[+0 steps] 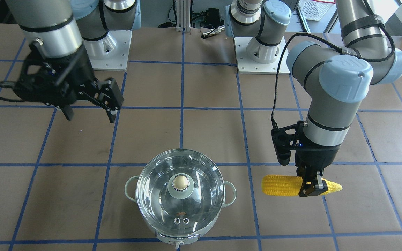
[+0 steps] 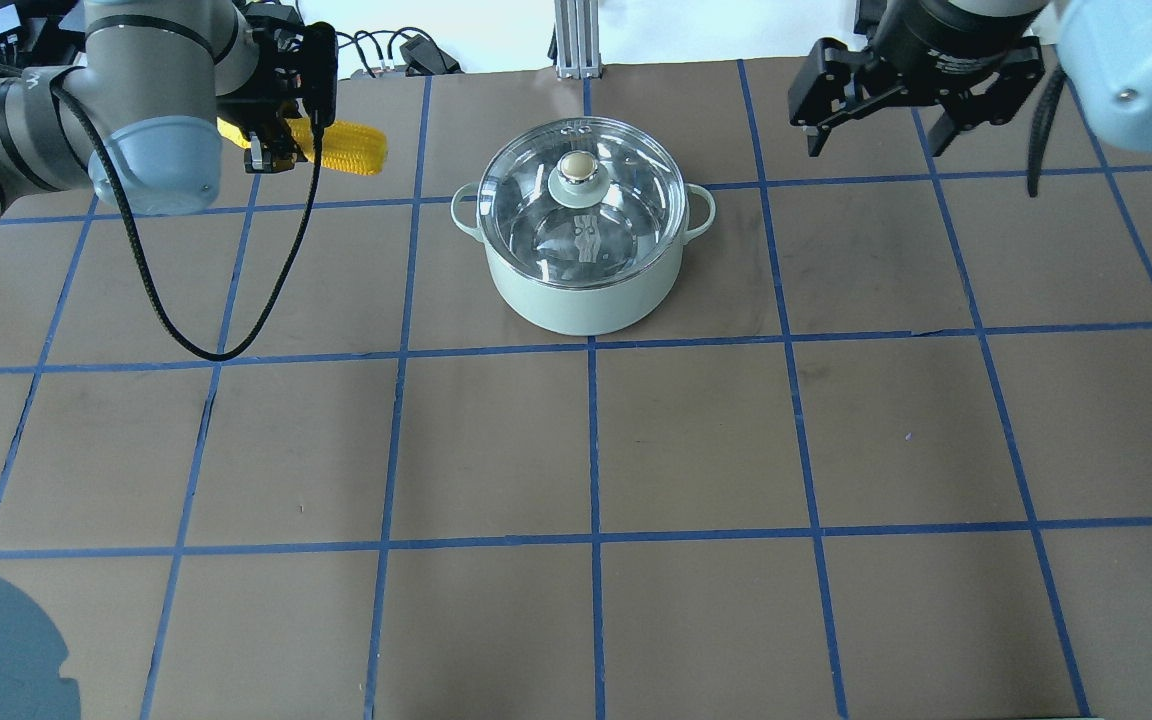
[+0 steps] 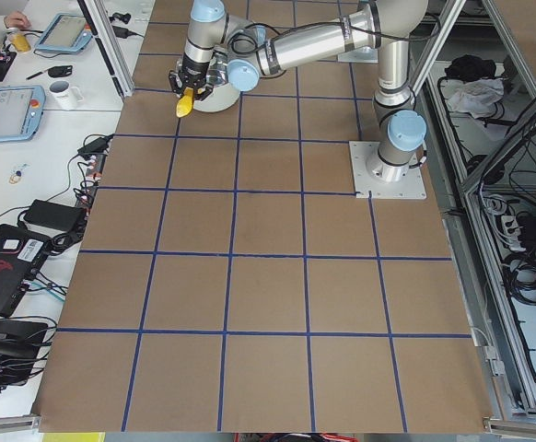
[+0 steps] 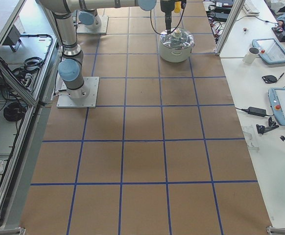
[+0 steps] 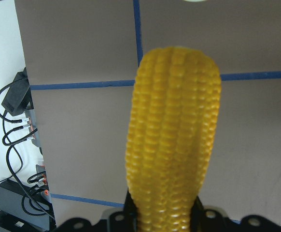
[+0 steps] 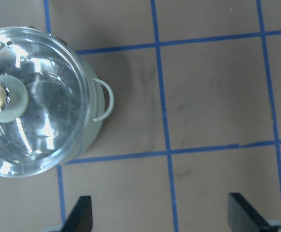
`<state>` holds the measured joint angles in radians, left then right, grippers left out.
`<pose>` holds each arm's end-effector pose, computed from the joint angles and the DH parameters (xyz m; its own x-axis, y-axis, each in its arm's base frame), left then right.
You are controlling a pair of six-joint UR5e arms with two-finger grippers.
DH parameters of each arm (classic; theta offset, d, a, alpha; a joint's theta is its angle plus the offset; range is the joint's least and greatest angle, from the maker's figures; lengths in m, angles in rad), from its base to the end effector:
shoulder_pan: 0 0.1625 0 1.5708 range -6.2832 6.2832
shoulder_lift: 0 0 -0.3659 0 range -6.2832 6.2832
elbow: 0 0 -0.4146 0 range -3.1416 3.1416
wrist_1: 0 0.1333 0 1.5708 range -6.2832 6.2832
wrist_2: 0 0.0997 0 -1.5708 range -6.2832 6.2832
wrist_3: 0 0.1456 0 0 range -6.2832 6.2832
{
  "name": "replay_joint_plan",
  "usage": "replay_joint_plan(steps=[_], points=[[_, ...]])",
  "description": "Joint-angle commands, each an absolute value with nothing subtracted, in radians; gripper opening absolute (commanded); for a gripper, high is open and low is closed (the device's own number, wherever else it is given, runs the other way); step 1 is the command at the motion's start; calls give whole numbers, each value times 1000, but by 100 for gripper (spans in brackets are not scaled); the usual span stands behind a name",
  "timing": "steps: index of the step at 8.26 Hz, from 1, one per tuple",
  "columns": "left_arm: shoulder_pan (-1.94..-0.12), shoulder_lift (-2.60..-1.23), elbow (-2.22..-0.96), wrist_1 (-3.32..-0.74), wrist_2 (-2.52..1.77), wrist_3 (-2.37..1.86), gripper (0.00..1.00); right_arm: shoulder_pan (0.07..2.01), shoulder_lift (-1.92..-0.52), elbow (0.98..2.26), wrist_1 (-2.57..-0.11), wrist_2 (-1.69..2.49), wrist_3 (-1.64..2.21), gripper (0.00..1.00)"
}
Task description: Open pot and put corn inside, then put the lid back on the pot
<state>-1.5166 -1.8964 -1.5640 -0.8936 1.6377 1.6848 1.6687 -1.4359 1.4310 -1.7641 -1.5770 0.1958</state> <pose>-0.0879 -0.6608 0.2782 0.0628 0.9378 -0.3414 0.9943 -0.0294 0.1021 0.1895 -0.5745 0.4040 -0.9949 0.0951 -0.0323 0.0996 0.9759 -0.1943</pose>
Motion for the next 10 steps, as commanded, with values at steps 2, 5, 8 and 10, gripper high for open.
replay_joint_plan(steps=[2, 5, 8, 10], points=[[-1520, -1899, -1569, -891, 1595, 1712, 0, 1868, -1196, 1328, -1978, -1591, 470, 100], [-1520, -1899, -1571, -893, 1505, 1710, 0, 1919, -1045, 1327, -2134, -1637, 508, 100], [-1519, -1881, -1572, -908, 1514, 1710, 0, 1919, -1025, 1325, -2135, -1669, 503, 97], [-1493, -1878, -1572, -914, 1519, 1724, 0, 1919, -1025, 1322, -2160, -1664, 502, 84]])
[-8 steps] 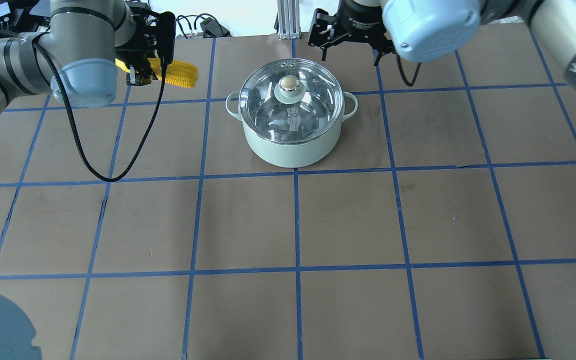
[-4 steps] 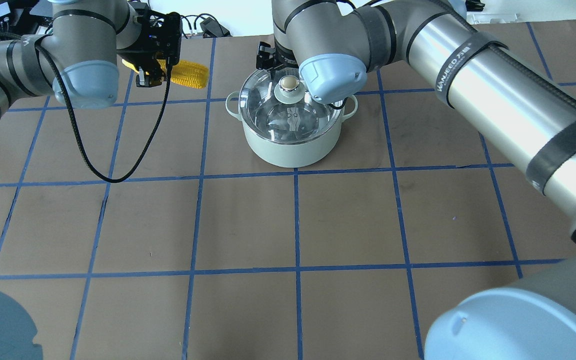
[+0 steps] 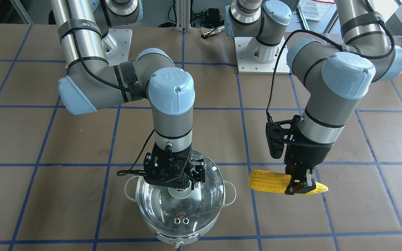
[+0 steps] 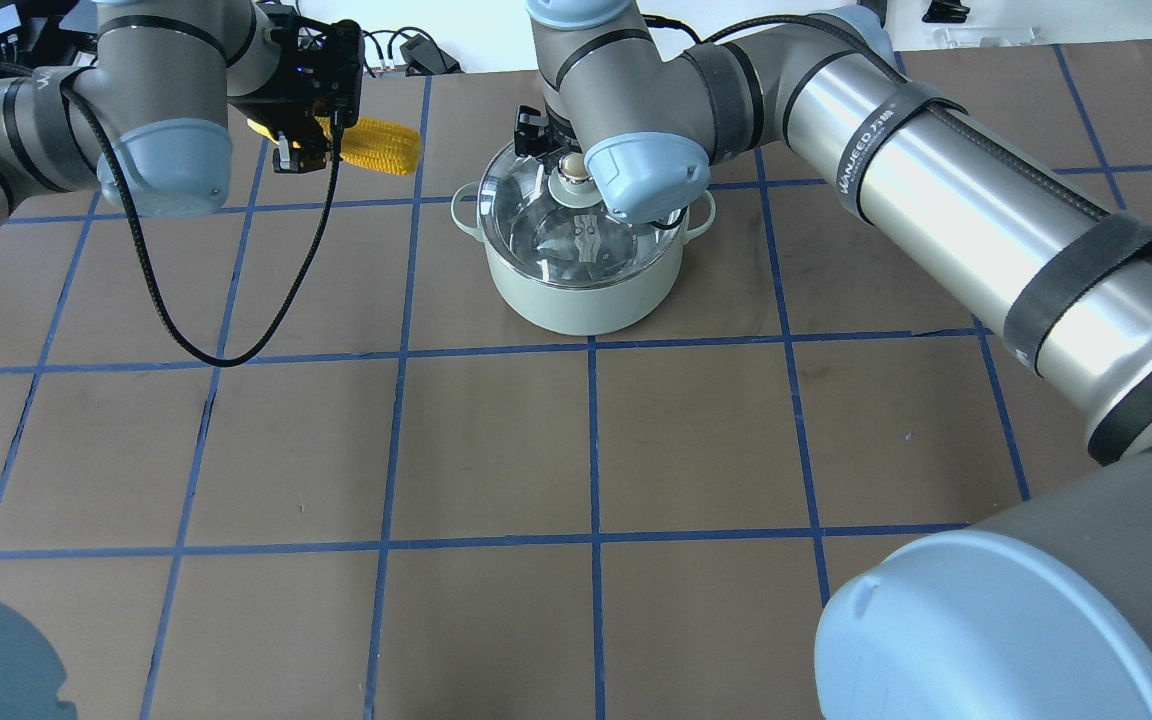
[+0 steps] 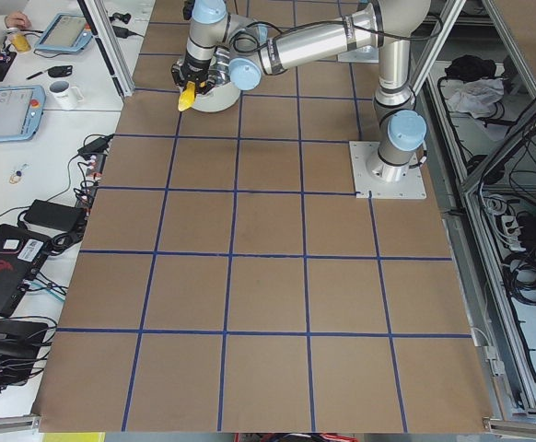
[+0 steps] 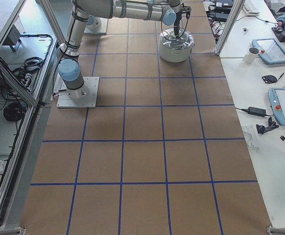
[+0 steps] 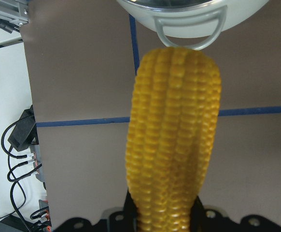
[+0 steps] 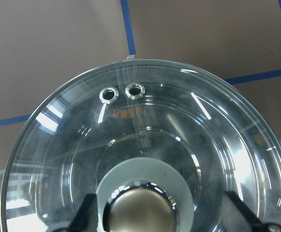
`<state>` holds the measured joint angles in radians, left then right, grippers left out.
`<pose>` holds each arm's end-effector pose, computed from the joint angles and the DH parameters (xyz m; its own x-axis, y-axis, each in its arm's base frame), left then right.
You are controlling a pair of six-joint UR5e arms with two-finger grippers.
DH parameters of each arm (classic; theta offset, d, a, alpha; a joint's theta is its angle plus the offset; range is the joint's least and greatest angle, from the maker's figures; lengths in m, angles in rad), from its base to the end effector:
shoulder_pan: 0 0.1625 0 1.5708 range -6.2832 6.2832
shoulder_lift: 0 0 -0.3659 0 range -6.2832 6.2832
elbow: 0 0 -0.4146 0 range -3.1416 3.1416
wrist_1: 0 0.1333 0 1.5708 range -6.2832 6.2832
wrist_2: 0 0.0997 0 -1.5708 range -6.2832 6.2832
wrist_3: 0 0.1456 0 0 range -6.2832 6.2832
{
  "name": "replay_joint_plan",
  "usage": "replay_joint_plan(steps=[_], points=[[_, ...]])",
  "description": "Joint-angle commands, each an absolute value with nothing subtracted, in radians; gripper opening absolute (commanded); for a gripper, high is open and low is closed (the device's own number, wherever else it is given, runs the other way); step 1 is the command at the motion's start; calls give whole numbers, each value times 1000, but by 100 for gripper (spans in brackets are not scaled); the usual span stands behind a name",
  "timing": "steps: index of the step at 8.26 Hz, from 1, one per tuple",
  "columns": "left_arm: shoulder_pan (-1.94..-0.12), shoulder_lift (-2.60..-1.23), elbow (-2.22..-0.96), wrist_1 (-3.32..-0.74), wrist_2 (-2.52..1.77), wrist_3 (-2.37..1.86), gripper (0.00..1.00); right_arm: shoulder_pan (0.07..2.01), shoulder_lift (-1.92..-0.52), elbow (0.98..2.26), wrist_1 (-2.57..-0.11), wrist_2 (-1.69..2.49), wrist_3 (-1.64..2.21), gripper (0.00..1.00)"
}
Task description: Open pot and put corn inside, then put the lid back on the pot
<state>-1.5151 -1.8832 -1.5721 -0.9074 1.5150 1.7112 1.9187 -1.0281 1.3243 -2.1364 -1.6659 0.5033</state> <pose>-0.1050 -0.6572 0.2803 0.0879 0.9339 -0.3466 0.9955 -0.0951 -0.0039 0.3579 -0.6363 0.2416 -0.9858 0.1606 -0.0482 0.1677 0.9460 -0.2773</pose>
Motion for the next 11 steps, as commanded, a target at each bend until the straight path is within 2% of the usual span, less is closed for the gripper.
replay_joint_plan(steps=[1, 3, 7, 10, 11], points=[[-1480, -1875, -1574, -920, 1519, 1741, 0, 1921, -1025, 1324, -2169, -1660, 509, 81], [-1479, -1875, -1578, -927, 1517, 1741, 0, 1924, -1025, 1324, -2172, -1657, 509, 79], [-1479, -1881, -1582, -928, 1517, 1741, 0, 1924, -1023, 1322, -2172, -1655, 512, 58], [-1479, -1881, -1586, -928, 1519, 1741, 0, 1924, -1026, 1322, -2171, -1655, 523, 48], [-1480, -1879, -1586, -925, 1517, 1740, 0, 1924, -1026, 1322, -2171, -1655, 523, 47]])
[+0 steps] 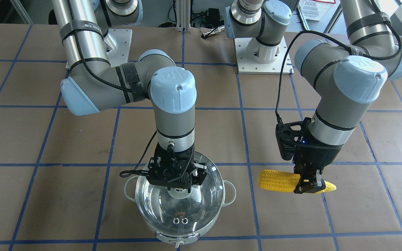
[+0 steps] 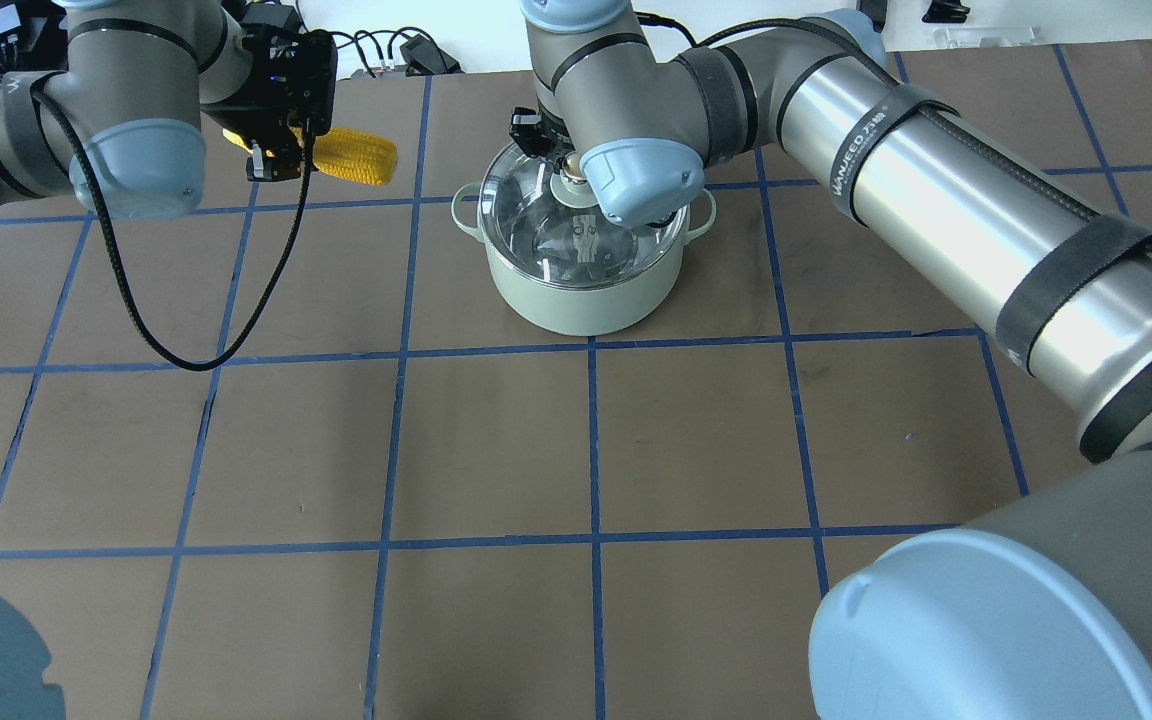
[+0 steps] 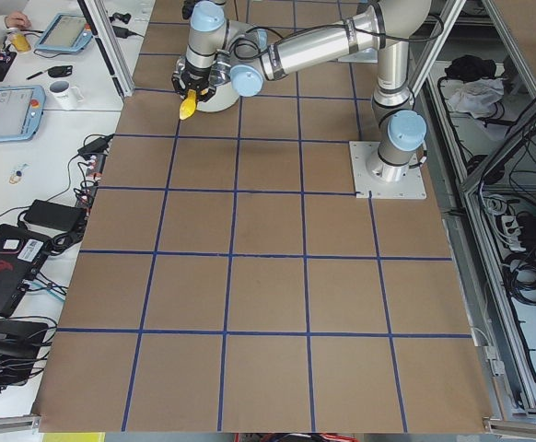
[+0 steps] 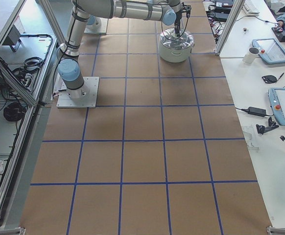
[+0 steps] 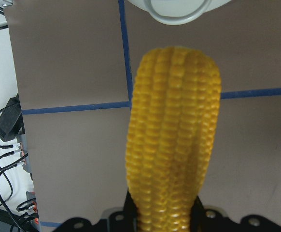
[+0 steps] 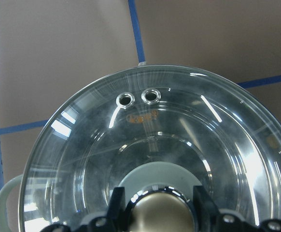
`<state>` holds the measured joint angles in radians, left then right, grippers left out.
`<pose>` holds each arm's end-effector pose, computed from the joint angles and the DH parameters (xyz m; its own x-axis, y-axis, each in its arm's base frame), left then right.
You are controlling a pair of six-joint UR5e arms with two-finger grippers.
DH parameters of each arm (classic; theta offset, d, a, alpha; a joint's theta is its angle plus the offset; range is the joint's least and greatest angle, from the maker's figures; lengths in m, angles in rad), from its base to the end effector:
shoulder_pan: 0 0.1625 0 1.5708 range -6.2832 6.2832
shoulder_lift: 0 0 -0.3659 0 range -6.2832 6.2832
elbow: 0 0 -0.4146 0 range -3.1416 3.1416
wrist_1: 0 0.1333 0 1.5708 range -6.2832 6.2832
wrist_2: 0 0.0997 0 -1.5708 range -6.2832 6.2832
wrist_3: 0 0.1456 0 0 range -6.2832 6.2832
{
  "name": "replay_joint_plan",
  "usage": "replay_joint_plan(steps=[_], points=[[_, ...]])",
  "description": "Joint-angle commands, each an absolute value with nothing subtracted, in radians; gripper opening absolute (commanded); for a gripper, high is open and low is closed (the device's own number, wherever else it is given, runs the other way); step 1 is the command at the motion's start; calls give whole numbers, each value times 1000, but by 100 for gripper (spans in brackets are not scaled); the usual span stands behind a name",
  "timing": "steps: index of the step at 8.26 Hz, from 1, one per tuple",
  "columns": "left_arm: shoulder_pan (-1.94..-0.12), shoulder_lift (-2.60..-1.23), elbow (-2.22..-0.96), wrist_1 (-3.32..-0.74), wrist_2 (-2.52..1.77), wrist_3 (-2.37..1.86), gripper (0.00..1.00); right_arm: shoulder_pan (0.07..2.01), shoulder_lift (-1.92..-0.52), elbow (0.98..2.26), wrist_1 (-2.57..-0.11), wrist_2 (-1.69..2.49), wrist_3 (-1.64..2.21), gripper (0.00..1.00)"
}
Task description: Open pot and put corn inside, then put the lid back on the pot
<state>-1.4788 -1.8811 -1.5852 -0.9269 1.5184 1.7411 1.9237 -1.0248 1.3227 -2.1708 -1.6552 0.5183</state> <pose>-0.0811 -0.6552 0.2719 0.0828 0.9446 -0.3177 0.9963 -0.0860 0.0042 0.3640 -0.6382 0.2447 -0.9832 0.1651 -0.0775 0.1809 0.9372 -0.2983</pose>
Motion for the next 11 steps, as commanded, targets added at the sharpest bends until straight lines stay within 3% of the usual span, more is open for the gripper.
replay_joint_plan(steps=[1, 3, 7, 11], points=[[-1485, -1876, -1586, -923, 1519, 1732, 0, 1924, -1032, 1316, -2171, -1655, 511, 48], [-1489, -1864, -1585, -925, 1519, 1724, 0, 1922, -1081, 1304, -2157, -1637, 509, 48], [-1512, -1853, -1586, -925, 1500, 1582, 0, 1804, -1355, 1363, -1818, -1603, 411, 47], [-1681, -1865, -1577, -891, 1490, 1259, 0, 1704, -1531, 1431, -1634, -1585, 203, 47]])
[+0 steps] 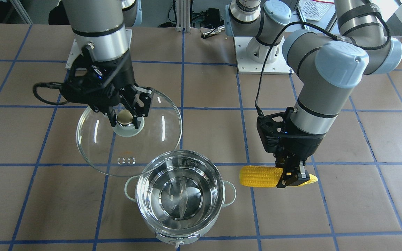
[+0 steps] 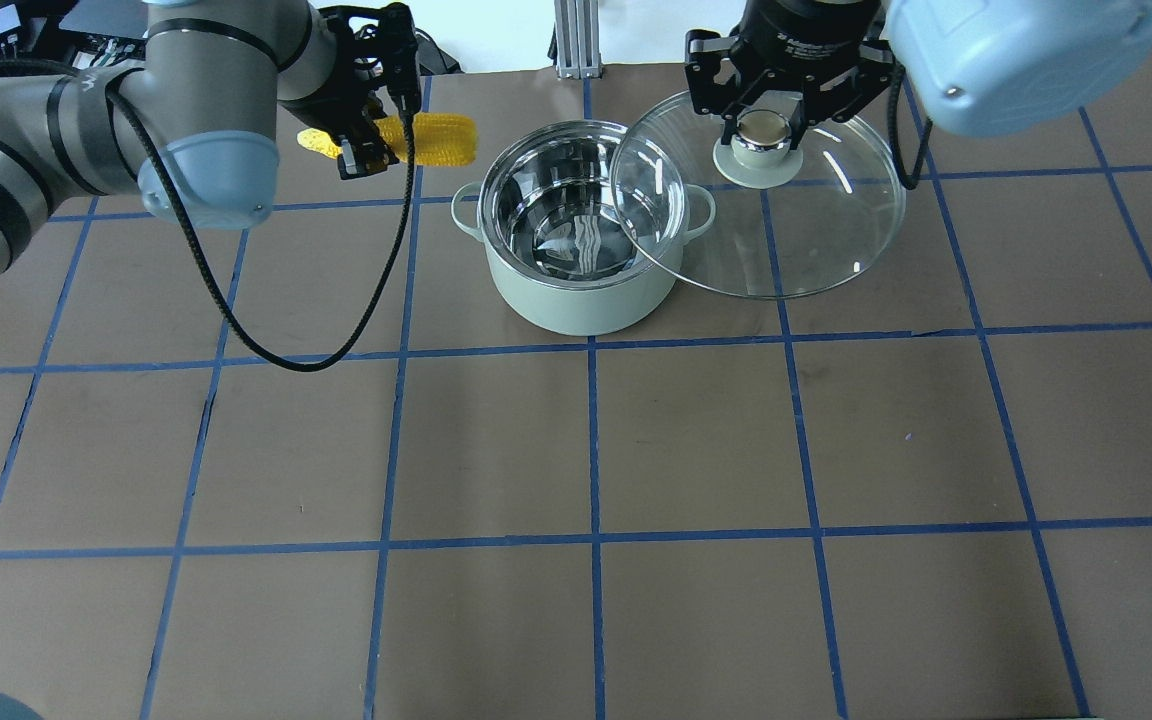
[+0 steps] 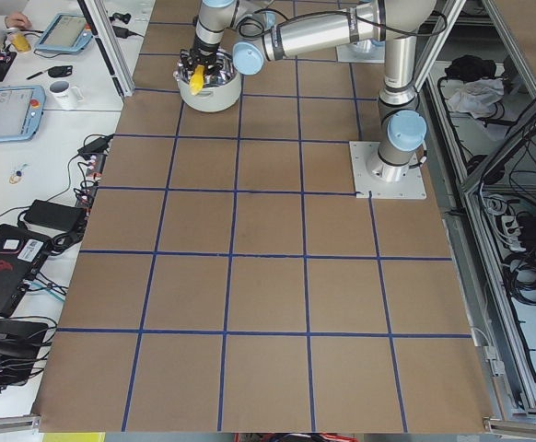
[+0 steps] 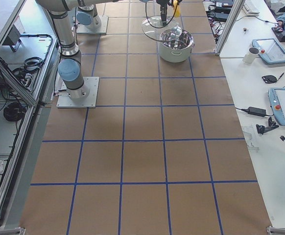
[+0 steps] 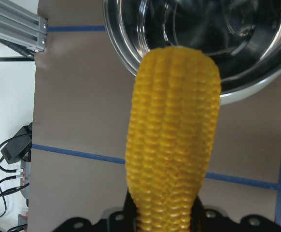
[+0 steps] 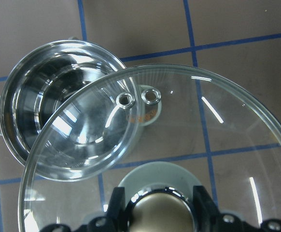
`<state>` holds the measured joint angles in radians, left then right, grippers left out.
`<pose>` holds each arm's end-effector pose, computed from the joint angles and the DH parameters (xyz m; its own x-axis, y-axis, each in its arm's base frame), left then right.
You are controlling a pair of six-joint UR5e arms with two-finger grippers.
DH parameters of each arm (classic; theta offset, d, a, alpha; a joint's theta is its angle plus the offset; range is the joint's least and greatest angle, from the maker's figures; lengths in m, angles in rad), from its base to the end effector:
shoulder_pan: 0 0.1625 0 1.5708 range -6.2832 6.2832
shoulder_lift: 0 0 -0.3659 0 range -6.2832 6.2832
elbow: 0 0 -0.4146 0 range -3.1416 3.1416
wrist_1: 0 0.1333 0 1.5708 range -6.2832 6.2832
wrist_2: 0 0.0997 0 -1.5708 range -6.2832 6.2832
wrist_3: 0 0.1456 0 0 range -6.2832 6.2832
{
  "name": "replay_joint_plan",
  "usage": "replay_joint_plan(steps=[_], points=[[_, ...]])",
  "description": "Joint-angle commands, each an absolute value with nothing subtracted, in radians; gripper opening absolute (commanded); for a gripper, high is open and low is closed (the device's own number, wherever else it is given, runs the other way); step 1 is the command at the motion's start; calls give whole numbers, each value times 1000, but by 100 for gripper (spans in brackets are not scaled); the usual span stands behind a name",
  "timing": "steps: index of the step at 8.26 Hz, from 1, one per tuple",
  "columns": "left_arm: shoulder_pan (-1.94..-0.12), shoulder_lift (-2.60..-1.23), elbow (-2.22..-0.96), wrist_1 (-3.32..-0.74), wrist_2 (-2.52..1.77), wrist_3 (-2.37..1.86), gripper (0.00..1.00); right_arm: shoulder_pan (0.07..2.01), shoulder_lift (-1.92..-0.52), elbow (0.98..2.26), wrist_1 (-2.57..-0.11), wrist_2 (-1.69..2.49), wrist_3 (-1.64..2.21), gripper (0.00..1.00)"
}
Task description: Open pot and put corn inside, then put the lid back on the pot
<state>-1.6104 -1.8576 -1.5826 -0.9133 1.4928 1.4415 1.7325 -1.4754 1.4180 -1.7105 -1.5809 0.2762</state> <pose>-0.1700 -0.6379 0.2906 -0.0915 0.9364 -0.3389 0.9916 0.0544 -0.1176 0.2227 -0.5463 0.4273 -0.9929 0.1109 -0.0439 0.1173 0.9745 -0.1911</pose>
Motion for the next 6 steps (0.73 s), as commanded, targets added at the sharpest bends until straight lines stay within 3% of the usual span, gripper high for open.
replay_joint_plan(steps=[1, 6], points=[[-1712, -1881, -1580, -840, 1486, 1220, 0, 1704, -1543, 1437, -1594, -1577, 204, 47], [-1861, -2020, -1572, -607, 1463, 1147, 0, 1704, -1549, 1459, -1606, -1586, 144, 46]])
